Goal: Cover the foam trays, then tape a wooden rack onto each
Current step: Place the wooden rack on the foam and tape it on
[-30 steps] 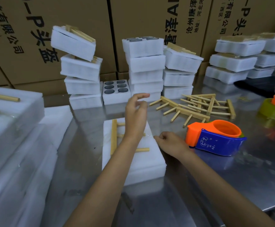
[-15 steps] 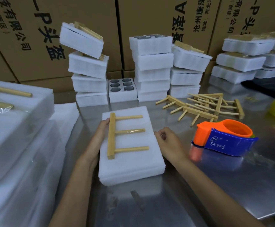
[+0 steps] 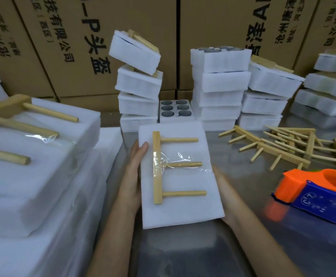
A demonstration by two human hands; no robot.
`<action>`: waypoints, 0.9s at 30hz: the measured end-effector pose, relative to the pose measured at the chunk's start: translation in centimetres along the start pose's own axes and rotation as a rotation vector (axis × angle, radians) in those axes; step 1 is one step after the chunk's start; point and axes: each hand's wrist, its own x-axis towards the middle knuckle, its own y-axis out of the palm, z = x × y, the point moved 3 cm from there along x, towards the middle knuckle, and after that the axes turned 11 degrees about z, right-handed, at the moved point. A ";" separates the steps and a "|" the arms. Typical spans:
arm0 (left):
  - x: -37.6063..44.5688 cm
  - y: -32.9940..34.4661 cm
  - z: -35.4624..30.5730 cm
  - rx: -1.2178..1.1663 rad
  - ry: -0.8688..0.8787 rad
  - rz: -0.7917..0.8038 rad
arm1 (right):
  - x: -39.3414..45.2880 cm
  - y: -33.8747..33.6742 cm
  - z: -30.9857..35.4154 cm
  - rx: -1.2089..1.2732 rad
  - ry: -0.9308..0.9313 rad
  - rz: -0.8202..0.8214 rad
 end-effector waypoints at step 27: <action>1.5 -2.6 3.0 -0.337 -0.243 -0.029 | -0.2 -1.1 -0.8 0.030 -0.021 0.062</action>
